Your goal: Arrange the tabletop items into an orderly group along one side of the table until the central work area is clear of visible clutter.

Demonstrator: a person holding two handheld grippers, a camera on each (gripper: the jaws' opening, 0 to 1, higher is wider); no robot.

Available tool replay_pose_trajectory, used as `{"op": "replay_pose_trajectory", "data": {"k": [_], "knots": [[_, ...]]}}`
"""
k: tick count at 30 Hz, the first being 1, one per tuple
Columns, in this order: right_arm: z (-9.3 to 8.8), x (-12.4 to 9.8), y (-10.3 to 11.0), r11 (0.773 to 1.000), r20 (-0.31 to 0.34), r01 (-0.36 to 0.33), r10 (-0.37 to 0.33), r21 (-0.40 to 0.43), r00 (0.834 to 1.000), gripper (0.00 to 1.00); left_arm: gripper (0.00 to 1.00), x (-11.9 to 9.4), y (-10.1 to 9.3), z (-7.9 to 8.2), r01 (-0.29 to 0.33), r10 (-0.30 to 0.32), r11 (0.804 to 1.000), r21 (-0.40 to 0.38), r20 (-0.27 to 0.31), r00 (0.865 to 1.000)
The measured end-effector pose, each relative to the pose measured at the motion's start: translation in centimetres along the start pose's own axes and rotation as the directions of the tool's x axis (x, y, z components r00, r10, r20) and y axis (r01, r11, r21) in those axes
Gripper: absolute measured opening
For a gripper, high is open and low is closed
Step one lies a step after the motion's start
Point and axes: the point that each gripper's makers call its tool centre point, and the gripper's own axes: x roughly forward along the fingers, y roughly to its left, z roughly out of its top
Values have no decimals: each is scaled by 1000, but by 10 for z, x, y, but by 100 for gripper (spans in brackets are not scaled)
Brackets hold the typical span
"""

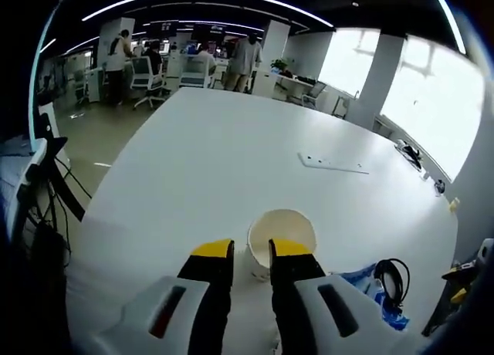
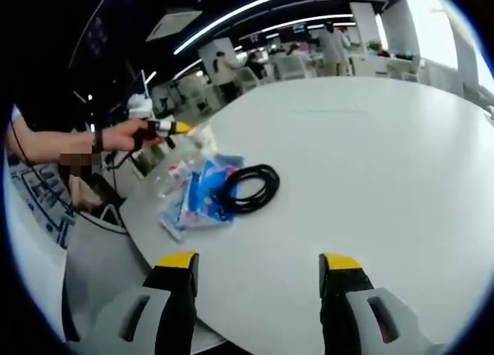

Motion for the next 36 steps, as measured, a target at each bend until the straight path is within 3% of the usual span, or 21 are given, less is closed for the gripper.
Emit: {"op": "replay_pose_trajectory", "data": {"k": [10, 19, 28, 36], "knots": [[3, 3, 3, 1000, 2, -14, 14, -15, 1000, 64, 16, -21, 15, -8, -22, 22, 1000, 4, 9, 1000], [1, 3, 4, 999, 0, -22, 22, -24, 1000, 64, 17, -47, 29, -41, -30, 30, 999, -15, -16, 999], [2, 4, 8, 999, 2, -31, 31, -31, 1000, 64, 18, -61, 23, -65, -17, 16, 999, -39, -33, 999], [1, 3, 10, 999, 1, -37, 37, -37, 999, 64, 19, -62, 17, -71, -3, 1, 999, -48, -40, 999]]}}
